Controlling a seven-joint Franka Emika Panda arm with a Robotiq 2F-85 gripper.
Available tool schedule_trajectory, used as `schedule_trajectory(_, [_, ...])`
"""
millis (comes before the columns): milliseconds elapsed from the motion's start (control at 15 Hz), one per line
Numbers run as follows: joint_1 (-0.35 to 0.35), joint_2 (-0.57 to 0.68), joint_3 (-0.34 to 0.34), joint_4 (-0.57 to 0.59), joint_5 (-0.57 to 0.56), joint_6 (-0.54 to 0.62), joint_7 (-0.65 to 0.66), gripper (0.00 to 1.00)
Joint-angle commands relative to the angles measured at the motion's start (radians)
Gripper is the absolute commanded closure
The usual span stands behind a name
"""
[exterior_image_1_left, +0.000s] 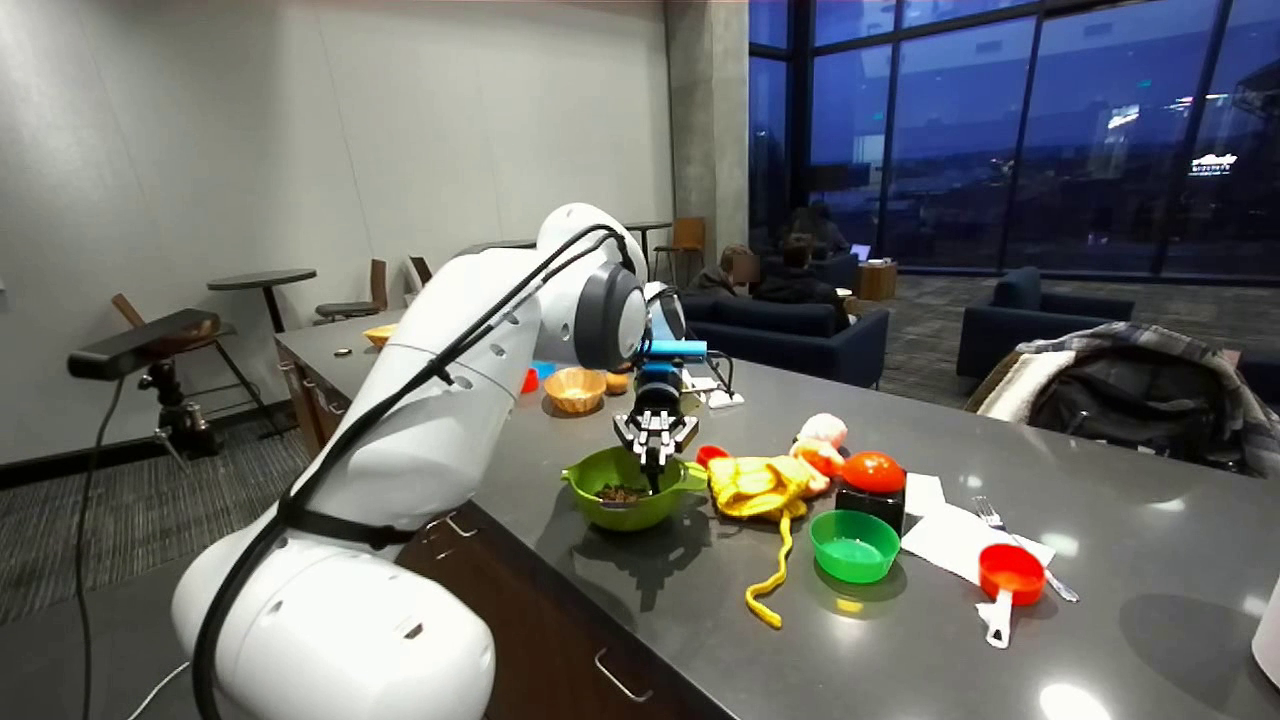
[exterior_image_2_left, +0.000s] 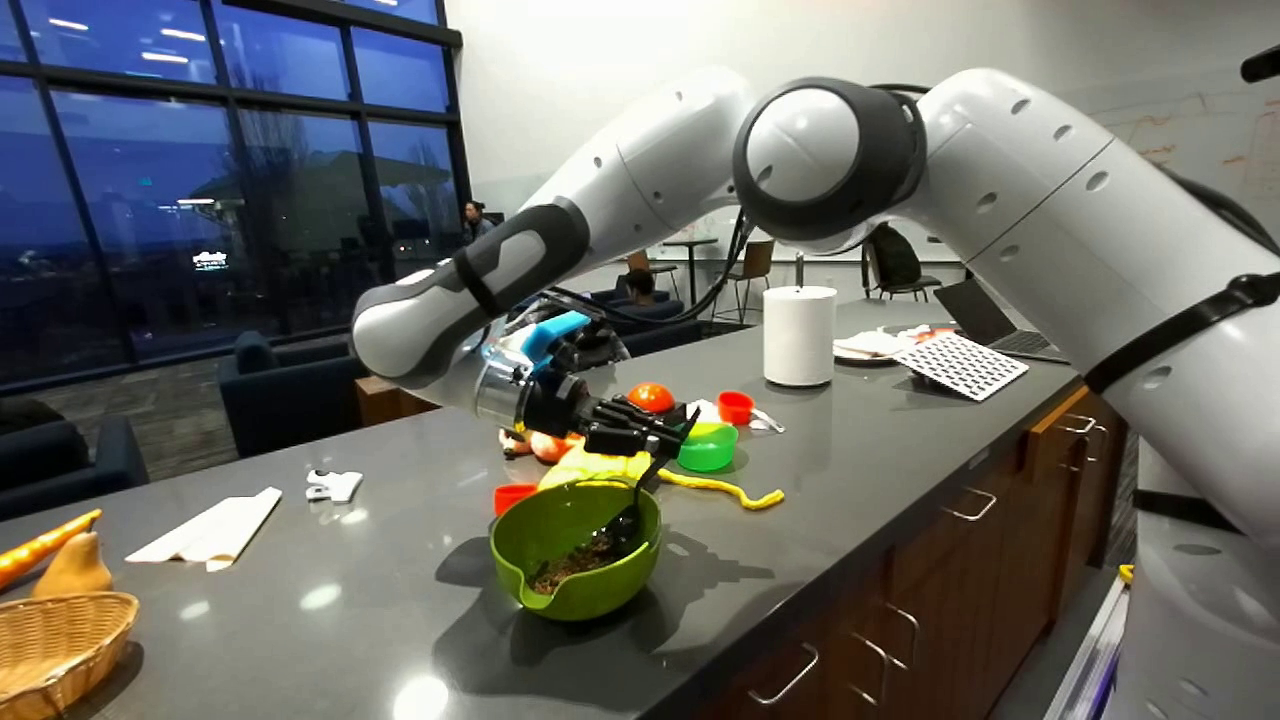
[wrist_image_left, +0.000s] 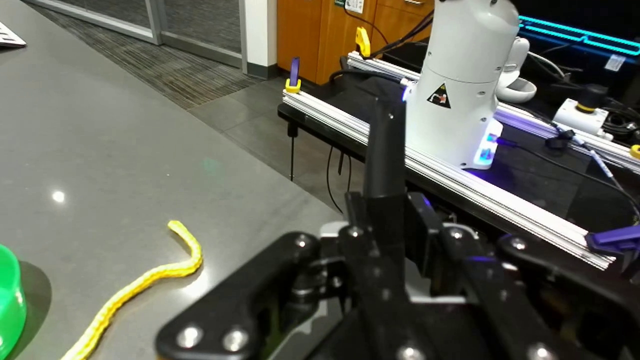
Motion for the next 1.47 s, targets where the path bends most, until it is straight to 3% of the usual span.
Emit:
schedule_trajectory(0, [-0.013,-0.018,-0.003,-0.017,-0.003,0.012,-0.027,0.94])
schedule_trajectory(667, [0.019,0.088,-0.006,0.130,-0.029,-0.025,-0.089,0.94])
schedule_trajectory(1400, [0.130,0.232,-0.013,0.353,-0.071,-0.110,-0.135,0.94])
